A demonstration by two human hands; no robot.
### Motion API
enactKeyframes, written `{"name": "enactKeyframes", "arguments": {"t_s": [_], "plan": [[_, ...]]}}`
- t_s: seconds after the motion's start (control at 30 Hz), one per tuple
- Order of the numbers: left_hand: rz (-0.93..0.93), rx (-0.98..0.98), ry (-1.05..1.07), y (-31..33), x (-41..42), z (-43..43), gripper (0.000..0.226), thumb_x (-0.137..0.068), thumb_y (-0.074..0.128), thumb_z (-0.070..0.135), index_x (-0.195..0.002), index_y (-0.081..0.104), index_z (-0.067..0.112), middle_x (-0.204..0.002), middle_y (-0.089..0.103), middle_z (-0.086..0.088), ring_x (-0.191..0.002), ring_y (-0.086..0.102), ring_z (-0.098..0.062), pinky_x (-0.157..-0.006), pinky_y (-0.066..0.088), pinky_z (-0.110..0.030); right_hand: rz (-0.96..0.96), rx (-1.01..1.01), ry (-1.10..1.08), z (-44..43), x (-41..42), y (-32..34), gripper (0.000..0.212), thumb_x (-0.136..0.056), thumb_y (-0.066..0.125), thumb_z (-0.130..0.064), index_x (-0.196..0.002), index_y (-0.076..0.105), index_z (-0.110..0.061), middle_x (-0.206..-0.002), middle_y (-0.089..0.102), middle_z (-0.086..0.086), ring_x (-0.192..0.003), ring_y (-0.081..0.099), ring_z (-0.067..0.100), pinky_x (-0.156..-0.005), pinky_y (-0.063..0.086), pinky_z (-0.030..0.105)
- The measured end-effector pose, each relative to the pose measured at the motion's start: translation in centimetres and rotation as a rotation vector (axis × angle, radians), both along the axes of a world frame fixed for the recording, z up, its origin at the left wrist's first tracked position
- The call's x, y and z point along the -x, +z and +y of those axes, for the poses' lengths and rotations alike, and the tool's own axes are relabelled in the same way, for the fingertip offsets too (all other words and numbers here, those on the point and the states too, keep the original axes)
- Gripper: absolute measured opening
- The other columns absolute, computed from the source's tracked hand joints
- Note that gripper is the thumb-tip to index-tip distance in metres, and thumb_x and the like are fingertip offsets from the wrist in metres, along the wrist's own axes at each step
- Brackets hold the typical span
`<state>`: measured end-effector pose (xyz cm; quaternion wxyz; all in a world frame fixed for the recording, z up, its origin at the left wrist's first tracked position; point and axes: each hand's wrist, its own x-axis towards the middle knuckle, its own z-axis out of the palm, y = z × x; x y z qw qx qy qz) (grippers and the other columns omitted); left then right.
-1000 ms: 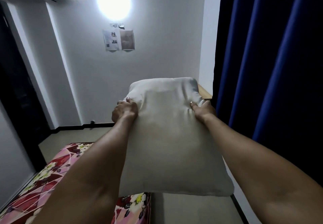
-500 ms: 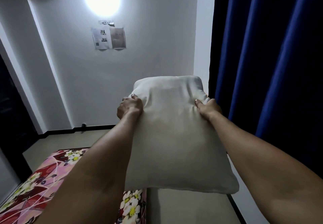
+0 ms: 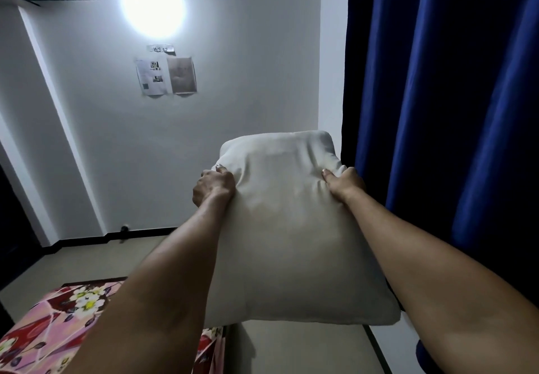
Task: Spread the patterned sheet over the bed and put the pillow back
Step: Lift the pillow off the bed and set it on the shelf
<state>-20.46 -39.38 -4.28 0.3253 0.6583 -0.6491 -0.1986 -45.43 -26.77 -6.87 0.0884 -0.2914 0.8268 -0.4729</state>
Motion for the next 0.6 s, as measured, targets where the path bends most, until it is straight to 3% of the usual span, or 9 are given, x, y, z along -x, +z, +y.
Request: {"name": "enactKeyframes", "arguments": {"t_s": [0.23,0.6], "plan": [[-0.014,-0.013,0.019,-0.2,4.3,-4.4,0.059,-0.103,0.027,0.045,-0.135,0.051,0.002,-0.136,0.058,-0.020,-0.126,0.054,-0.038,-0.100,0.042,-0.041,0.006,-0.004,0.007,-4.4,4.1,-0.2,0.063,-0.094,0.062,-0.050,-0.132,0.052,0.000,-0.137,0.058,0.020,-0.124,0.058,0.037,-0.097,0.046,0.035],[0.000,-0.042,-0.006,-1.8,10.8,-16.3,0.059,-0.103,0.027,0.045,-0.135,0.051,0.002,-0.137,0.057,-0.020,-0.127,0.053,-0.038,-0.101,0.042,-0.041,0.002,-0.033,-0.015,-15.6,10.2,-0.7,0.073,-0.091,0.062,-0.056,-0.137,0.050,0.000,-0.138,0.059,0.019,-0.125,0.058,0.036,-0.098,0.047,0.036]]}}
